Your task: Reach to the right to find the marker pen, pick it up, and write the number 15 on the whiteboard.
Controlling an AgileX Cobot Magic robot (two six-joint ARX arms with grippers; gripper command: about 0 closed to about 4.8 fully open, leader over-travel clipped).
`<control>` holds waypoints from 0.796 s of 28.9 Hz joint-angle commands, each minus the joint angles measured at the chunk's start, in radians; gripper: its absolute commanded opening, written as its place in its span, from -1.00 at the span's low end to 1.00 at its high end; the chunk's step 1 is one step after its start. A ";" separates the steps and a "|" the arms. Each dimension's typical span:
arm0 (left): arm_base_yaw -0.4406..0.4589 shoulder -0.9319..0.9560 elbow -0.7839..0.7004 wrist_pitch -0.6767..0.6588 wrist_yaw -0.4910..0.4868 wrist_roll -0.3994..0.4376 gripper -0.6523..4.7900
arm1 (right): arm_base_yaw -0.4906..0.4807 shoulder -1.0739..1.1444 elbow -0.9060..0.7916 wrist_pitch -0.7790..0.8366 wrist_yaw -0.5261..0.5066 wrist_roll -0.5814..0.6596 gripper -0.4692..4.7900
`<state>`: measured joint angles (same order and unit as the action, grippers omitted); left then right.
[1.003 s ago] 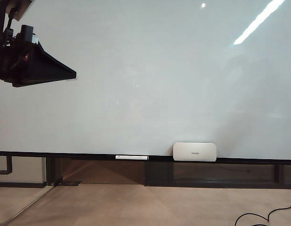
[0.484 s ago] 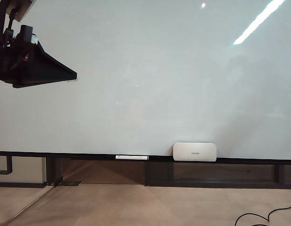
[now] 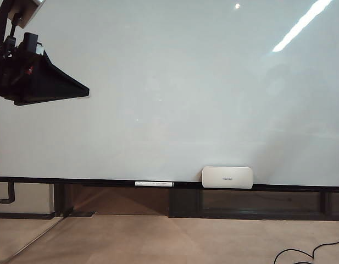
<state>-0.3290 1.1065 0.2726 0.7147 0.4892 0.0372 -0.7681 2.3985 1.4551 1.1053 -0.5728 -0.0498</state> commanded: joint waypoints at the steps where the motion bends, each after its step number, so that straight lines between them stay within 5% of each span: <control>1: -0.001 -0.002 0.004 0.005 0.002 0.011 -0.78 | 0.002 -0.002 0.031 -0.016 -0.006 0.008 0.34; 23: -0.001 -0.002 0.004 0.005 -0.007 0.012 -0.78 | 0.042 0.055 0.160 -0.114 -0.003 0.020 0.22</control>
<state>-0.3290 1.1065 0.2726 0.7135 0.4824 0.0422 -0.7258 2.4588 1.6077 0.9768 -0.5789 -0.0402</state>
